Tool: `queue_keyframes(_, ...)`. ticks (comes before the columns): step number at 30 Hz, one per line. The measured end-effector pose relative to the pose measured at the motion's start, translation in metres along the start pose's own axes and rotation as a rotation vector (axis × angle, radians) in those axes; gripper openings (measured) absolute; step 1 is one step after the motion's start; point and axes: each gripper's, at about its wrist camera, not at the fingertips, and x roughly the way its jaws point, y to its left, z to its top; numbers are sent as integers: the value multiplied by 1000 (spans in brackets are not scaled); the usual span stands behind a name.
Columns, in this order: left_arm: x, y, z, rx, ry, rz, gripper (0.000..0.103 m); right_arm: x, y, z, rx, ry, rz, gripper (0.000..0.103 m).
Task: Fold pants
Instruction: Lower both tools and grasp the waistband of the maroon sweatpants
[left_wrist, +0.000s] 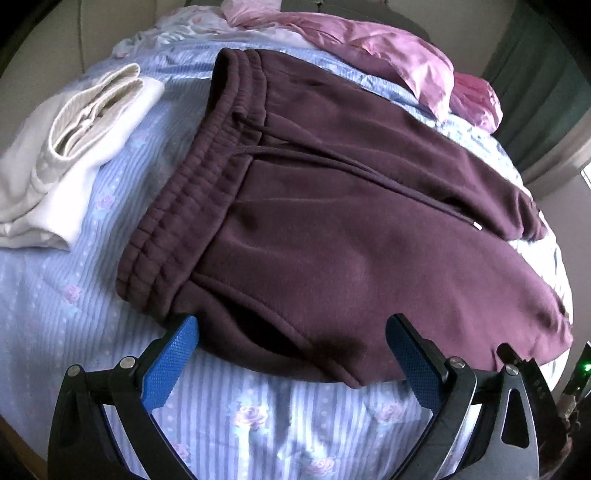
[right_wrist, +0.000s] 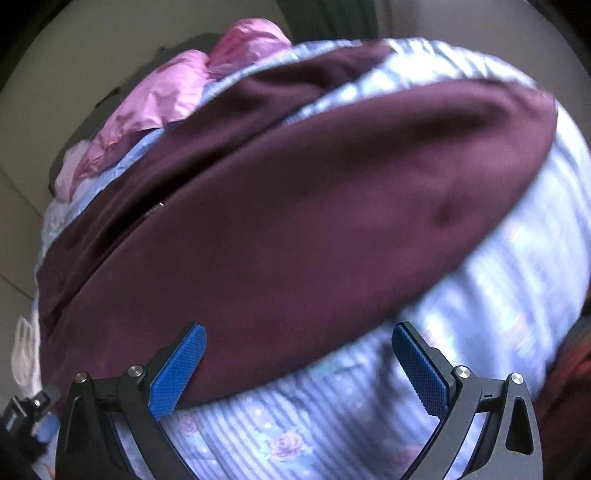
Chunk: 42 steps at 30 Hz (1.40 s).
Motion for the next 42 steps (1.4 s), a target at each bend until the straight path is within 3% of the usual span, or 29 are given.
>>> queue_keyframes(3, -3, 4, 0, -22, 11, -2, 102, 4, 0, -2, -1, -14, -7, 102)
queue_keyframes(6, 1, 11, -1, -68, 70, 17, 102, 8, 4, 1, -13, -19, -16, 102)
queue_keyframes(10, 21, 29, -3, -197, 160, -41, 102, 12, 7, 1, -13, -27, -26, 102)
queue_keyframes(13, 30, 30, -2, -224, 153, -33, 100, 12, 9, 2, -34, -31, -26, 102)
queue_keyframes(16, 30, 20, 2, -196, 113, -19, 93, 14, 8, 7, -35, -36, -19, 99)
queue_keyframes(18, 32, 14, 5, -176, 104, -4, 78, 17, 4, 13, -13, -37, -16, 96)
queue_keyframes(21, 32, 14, 5, -176, 98, 3, 54, 20, -1, 20, 9, -41, -29, 81)
queue_keyframes(23, 29, 14, 5, -165, 93, -1, 37, 17, -2, 23, -3, -54, -51, 53)
queue_keyframes(26, 21, 5, 8, -130, 54, 28, 22, 13, -4, 29, -14, -49, -23, 27)
queue_keyframes(29, 3, 3, 8, -131, 1, 23, 17, 3, -7, 33, -5, -53, 15, 19)
queue_keyframes(36, -50, 7, 1, -188, -161, 12, 15, -65, 4, 44, -72, -197, 85, 16)
queue_keyframes(42, -68, 10, -8, -202, -196, 26, 15, -94, 9, 37, -153, -186, 128, 15)
